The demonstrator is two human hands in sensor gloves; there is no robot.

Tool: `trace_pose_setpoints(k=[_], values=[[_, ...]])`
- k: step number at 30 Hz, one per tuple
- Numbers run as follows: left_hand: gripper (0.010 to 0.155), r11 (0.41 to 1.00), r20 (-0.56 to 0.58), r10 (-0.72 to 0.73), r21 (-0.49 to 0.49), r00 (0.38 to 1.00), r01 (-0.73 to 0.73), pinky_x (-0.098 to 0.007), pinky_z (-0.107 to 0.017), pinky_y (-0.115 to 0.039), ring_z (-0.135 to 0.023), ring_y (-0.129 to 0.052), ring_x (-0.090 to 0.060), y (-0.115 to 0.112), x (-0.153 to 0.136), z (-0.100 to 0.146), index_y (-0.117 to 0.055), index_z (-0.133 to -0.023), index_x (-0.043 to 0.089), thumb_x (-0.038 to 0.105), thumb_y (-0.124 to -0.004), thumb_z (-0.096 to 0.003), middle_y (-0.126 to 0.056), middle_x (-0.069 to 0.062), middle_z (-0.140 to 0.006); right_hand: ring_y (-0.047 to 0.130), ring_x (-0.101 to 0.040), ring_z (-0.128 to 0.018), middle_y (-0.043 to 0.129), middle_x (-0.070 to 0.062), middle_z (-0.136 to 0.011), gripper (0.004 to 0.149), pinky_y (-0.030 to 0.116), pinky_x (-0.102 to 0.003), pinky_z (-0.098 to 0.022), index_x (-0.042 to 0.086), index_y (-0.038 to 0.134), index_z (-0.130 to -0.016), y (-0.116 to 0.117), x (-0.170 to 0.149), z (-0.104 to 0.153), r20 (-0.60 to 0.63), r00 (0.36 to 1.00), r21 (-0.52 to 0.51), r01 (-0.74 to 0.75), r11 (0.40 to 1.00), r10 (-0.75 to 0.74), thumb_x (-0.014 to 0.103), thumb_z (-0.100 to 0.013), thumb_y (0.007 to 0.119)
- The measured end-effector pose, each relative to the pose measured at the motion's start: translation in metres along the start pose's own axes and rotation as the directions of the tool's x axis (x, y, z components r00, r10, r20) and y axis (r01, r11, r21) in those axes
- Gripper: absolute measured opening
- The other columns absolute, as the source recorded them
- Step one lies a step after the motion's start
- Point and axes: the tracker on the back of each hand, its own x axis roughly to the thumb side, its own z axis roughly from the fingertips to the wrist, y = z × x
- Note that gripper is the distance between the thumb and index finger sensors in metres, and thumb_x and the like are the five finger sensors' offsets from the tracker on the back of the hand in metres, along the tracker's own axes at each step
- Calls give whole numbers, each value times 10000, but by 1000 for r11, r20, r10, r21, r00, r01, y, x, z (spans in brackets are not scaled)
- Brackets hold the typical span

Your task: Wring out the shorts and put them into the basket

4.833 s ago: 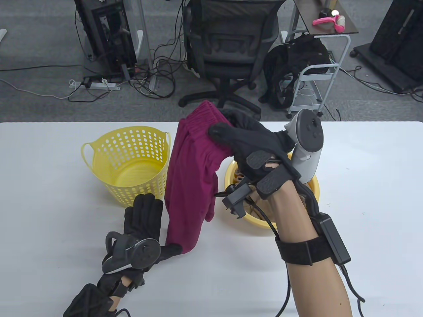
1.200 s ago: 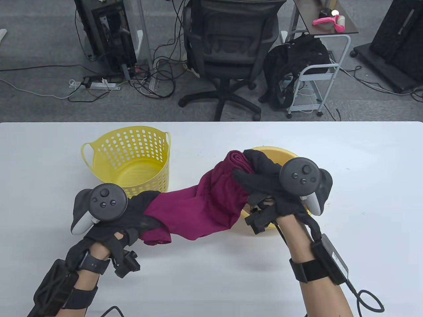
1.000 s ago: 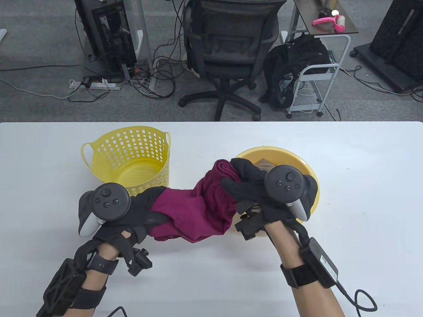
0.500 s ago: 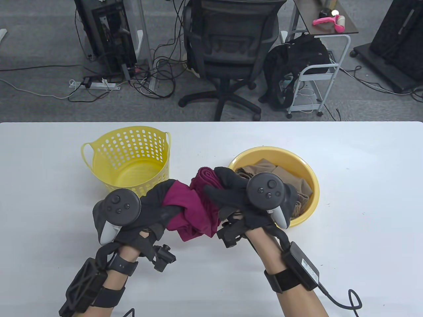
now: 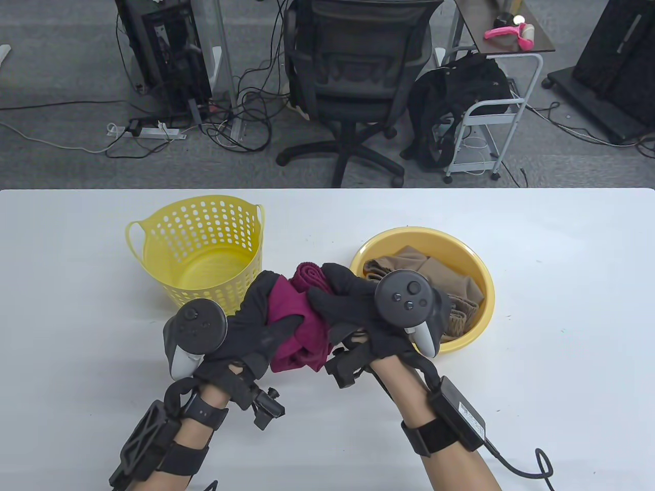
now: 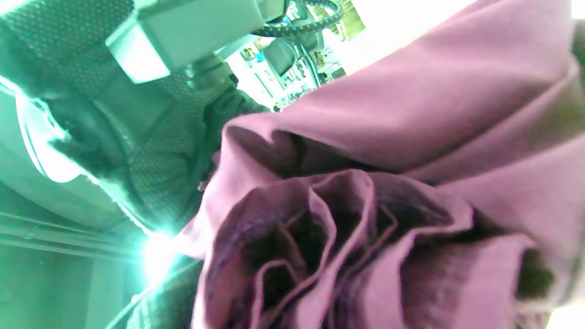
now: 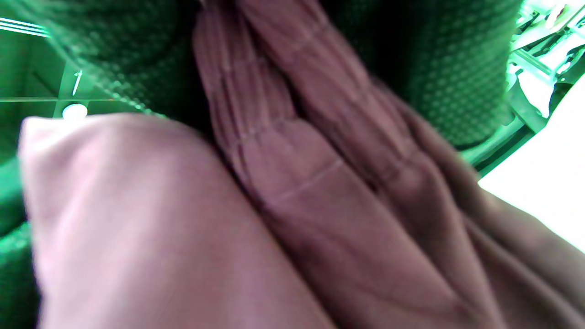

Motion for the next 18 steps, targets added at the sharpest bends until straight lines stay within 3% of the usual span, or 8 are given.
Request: trace_pose_setpoints(k=[4, 9, 18], values=[[1020, 999, 40, 17, -34, 999, -16, -782, -606, -493, -1001, -378, -757, -4, 1, -1, -155, -1116, -10, 492, -826, -534, -156, -481, -1122, 1076, -396, -531, 940, -255, -745, 577, 971, -426, -370, 10, 798, -873, 1, 0, 1, -6, 1000, 12, 15, 1000, -15, 434, -495, 895], [1154, 996, 73, -64, -49, 995, 68, -785, -607, -501, -1003, -385, -760, -7, 7, -1, -92, -1105, -18, 498, -915, -482, -137, -473, -1124, 1076, -397, -531, 937, -258, -748, 576, 972, -427, -369, 7, 797, -874, 6, 4, 4, 2, 999, 33, 45, 998, -45, 431, -496, 895], [1283, 987, 68, -161, 20, 985, 160, -791, -566, -604, -990, -579, -710, -8, 13, 2, -159, -1110, -45, 484, -1052, -356, -300, -438, -1139, 1067, -423, -535, 925, -283, -750, 574, 966, -447, -371, -9, 796, -870, 18, 19, 10, 71, 995, 120, 62, 991, -71, 415, -495, 894]])
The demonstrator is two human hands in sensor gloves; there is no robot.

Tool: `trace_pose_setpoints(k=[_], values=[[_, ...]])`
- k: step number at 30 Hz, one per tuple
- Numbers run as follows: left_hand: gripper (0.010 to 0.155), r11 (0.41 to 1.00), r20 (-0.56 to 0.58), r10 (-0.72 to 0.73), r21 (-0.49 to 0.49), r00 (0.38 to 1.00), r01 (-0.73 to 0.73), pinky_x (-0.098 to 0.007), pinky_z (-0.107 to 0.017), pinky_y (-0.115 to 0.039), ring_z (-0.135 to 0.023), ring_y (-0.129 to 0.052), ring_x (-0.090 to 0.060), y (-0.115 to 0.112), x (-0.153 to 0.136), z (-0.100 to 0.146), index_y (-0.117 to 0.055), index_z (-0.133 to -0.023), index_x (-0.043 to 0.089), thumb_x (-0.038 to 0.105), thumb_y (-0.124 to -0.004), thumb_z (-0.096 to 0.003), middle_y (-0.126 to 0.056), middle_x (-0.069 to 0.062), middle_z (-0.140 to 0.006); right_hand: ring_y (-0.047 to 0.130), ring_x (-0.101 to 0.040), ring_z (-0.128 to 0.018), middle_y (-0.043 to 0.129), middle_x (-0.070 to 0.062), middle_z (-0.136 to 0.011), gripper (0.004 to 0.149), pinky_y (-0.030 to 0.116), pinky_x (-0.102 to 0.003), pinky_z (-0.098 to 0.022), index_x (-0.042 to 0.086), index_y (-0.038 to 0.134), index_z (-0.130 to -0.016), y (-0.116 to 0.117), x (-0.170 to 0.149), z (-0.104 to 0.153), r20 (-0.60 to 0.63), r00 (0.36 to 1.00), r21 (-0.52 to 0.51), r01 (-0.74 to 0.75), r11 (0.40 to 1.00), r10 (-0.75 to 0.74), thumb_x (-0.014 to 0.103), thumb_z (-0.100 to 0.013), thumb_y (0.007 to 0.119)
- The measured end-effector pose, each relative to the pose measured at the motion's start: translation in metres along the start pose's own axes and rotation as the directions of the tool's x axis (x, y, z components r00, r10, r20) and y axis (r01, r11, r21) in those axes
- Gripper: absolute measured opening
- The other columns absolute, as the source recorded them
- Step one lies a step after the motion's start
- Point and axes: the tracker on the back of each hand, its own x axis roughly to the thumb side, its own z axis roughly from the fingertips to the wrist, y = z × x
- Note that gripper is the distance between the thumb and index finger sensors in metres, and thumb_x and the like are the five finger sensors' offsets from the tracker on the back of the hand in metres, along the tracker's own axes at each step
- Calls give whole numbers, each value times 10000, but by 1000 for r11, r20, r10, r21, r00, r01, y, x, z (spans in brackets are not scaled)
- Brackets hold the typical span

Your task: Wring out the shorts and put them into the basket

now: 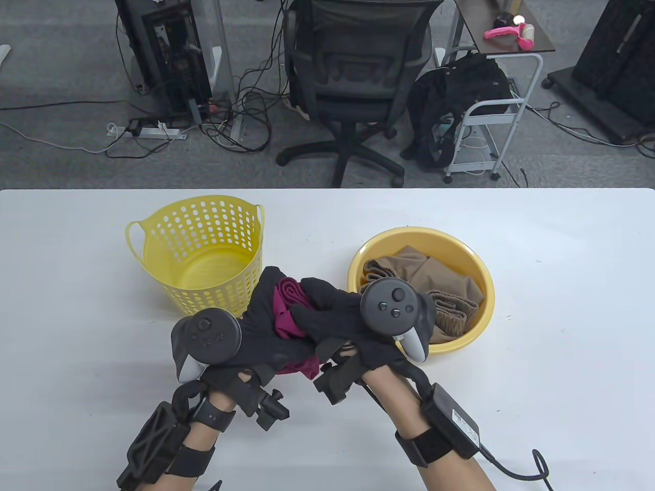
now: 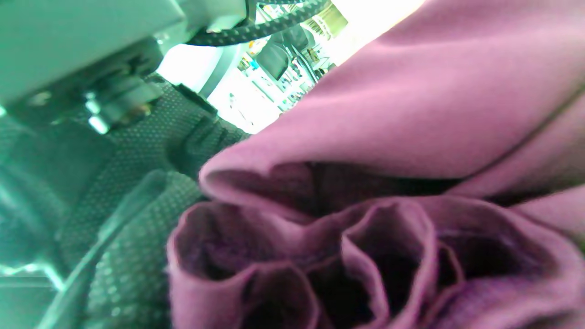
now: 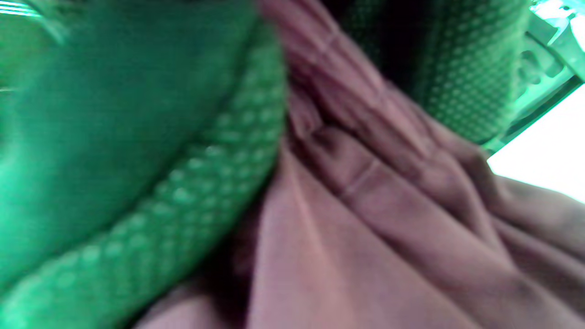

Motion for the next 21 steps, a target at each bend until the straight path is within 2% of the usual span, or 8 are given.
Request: trace_pose_setpoints(k=[5, 14, 21], values=[[1276, 999, -3, -6, 41, 1000, 6, -791, -560, -621, -987, -619, -676, 0, 0, 2, -194, -1109, -4, 505, -1071, -335, -341, -393, -1142, 1074, -441, -510, 926, -310, -719, 573, 976, -451, -351, -43, 801, -847, 6, 13, 3, 67, 998, 23, -22, 999, 21, 400, -494, 890], [1196, 994, -5, -68, 83, 998, 68, -761, -552, -695, -950, -779, -603, 4, -2, 4, -319, -1101, 23, 524, -1084, -332, -525, -343, -1115, 1047, -480, -548, 893, -339, -742, 592, 961, -483, -379, -69, 776, -855, 11, 14, 4, 70, 997, 55, 10, 998, -14, 391, -498, 881], [1074, 983, -18, -127, 131, 992, 129, -688, -541, -789, -856, -945, -457, 8, -5, 6, -443, -1071, 57, 537, -1079, -352, -711, -258, -1032, 1030, -490, -581, 885, -333, -758, 597, 944, -503, -405, -59, 772, -858, 14, 8, 2, 63, 996, 91, 59, 994, -65, 409, -502, 876]])
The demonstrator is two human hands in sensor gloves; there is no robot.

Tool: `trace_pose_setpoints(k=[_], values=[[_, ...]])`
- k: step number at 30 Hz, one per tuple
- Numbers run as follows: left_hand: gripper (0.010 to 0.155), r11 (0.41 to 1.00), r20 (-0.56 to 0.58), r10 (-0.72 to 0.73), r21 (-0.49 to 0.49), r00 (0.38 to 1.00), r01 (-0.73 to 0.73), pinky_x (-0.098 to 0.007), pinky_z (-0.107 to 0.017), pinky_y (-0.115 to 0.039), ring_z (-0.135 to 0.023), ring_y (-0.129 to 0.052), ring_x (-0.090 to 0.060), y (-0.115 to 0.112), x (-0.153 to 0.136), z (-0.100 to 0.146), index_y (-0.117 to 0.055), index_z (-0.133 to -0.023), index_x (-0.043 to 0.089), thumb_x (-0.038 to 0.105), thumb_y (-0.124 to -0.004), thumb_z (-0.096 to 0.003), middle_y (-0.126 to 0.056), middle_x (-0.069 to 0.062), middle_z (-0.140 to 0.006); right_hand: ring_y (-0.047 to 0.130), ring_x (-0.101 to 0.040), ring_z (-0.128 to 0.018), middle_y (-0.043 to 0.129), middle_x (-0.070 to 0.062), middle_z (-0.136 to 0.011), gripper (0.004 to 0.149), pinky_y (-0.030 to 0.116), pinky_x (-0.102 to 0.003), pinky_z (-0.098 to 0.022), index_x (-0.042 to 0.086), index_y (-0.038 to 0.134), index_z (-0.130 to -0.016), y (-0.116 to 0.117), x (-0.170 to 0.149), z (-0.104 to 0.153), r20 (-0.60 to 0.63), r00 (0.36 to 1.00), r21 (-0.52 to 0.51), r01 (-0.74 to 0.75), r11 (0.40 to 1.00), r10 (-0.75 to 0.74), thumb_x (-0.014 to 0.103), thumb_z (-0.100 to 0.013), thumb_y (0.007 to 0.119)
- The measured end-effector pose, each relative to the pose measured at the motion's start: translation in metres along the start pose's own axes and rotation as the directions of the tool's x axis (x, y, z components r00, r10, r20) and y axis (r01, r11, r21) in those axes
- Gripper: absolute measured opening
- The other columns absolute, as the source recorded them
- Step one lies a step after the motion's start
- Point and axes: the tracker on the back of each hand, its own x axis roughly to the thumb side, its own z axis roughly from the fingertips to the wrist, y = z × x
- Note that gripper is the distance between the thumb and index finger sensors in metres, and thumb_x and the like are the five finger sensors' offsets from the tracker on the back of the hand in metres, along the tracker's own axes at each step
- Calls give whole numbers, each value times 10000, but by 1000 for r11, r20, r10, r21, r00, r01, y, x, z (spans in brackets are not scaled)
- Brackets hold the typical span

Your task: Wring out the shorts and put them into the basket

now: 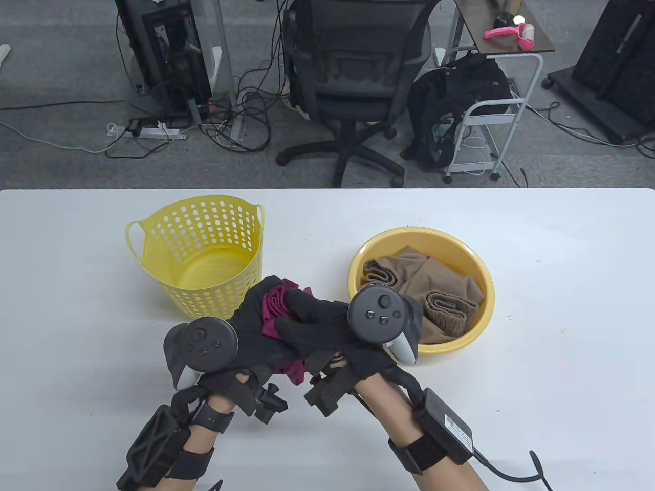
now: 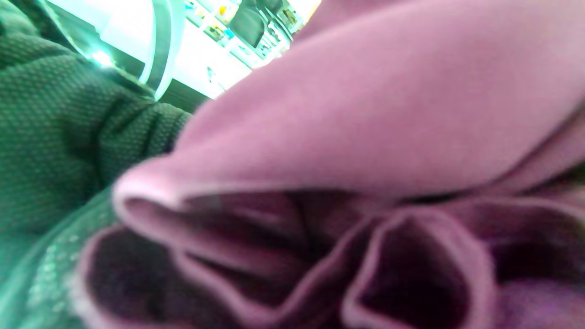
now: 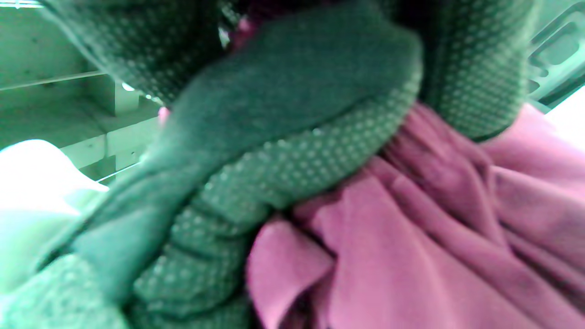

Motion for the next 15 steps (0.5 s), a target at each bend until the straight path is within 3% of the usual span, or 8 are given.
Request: trace_pose_setpoints(k=[15], values=[[720, 999, -5, 43, 6, 999, -43, -652, -526, -837, -755, -1034, -374, 8, -6, 3, -607, -998, 152, 447, -1006, -477, -854, -168, -939, 976, -479, -654, 878, -263, -833, 635, 867, -532, -472, 9, 771, -908, -16, -14, 4, -37, 999, -29, 18, 999, -19, 500, -509, 828]])
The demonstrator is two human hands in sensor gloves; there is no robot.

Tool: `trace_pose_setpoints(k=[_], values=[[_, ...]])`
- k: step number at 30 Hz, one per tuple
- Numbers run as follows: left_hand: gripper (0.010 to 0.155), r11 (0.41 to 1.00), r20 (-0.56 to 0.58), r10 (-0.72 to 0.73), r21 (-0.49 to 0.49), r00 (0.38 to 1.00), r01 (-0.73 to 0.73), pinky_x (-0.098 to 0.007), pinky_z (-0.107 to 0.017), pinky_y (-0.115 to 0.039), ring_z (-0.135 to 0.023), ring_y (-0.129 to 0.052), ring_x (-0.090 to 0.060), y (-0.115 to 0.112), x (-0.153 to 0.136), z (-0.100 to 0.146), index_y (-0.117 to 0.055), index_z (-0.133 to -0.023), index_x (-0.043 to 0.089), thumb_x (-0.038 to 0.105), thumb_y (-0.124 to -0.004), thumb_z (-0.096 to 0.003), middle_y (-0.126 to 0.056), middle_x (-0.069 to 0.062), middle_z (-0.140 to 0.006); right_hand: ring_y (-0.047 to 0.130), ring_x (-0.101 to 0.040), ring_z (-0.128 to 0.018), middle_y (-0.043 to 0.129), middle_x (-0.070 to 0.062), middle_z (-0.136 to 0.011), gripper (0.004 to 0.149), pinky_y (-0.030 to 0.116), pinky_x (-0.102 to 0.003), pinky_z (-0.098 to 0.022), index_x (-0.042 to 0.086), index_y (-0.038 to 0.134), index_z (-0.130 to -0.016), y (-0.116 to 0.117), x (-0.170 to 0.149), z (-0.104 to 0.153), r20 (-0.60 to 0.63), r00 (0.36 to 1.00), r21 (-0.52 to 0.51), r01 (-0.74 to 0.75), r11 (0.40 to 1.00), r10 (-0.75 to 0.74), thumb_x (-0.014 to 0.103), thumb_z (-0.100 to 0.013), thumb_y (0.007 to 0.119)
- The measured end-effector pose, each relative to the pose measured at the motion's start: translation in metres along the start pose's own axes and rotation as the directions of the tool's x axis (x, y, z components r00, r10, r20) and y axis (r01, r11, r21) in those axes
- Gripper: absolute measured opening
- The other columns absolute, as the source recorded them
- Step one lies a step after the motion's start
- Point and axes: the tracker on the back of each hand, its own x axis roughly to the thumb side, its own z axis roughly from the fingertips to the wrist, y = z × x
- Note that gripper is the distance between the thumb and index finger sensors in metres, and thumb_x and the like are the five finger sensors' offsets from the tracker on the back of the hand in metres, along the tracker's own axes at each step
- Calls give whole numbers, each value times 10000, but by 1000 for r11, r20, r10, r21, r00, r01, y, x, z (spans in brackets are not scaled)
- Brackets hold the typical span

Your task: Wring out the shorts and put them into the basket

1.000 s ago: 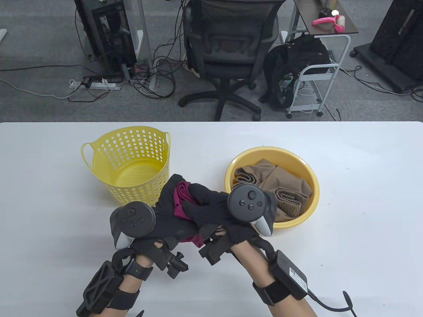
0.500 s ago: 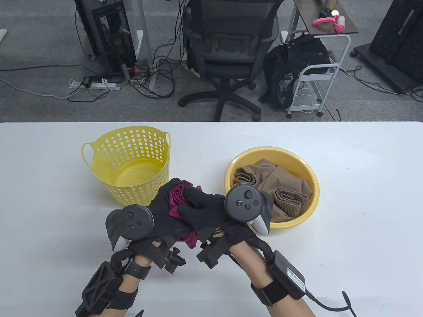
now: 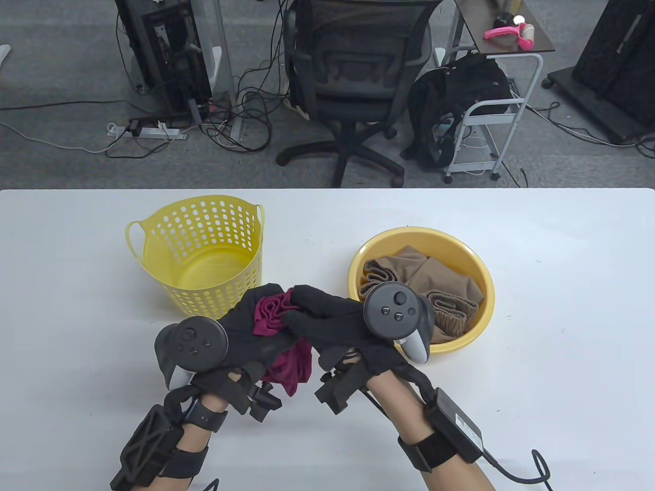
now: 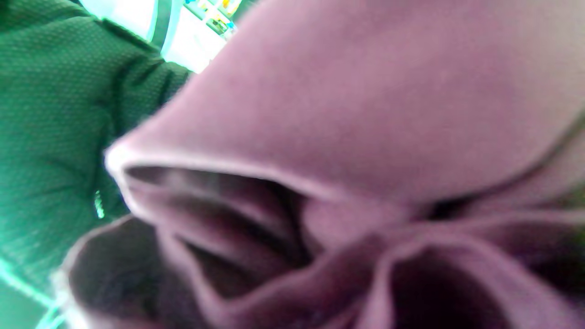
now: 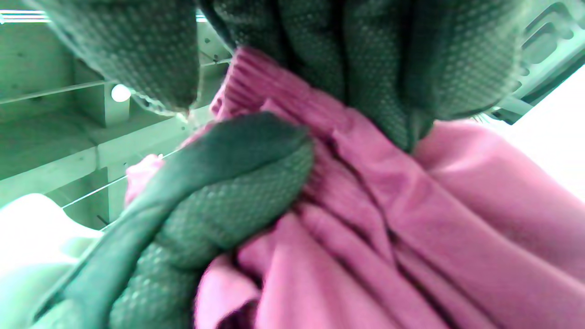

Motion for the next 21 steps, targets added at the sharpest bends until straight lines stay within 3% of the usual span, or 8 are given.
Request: trace_pose_setpoints(k=[11, 21], values=[[657, 991, 7, 129, 20, 992, -130, -653, -536, -831, -755, -1034, -372, 21, -6, 5, -639, -986, 177, 467, -974, -502, -863, -155, -938, 789, -570, -824, 763, -278, -955, 639, 702, -670, -568, 101, 759, -963, -20, -35, -3, -118, 992, 2, 45, 999, -45, 552, -512, 802], [665, 939, 90, 344, -23, 935, -343, -653, -555, -825, -769, -1032, -365, 39, -11, 4, -644, -988, 194, 477, -977, -487, -865, -143, -947, 601, -672, -899, 567, -323, -1071, 798, 609, -756, -580, 154, 605, -1082, -15, -75, -9, -280, 917, 119, 325, 938, -282, 671, -497, 768]])
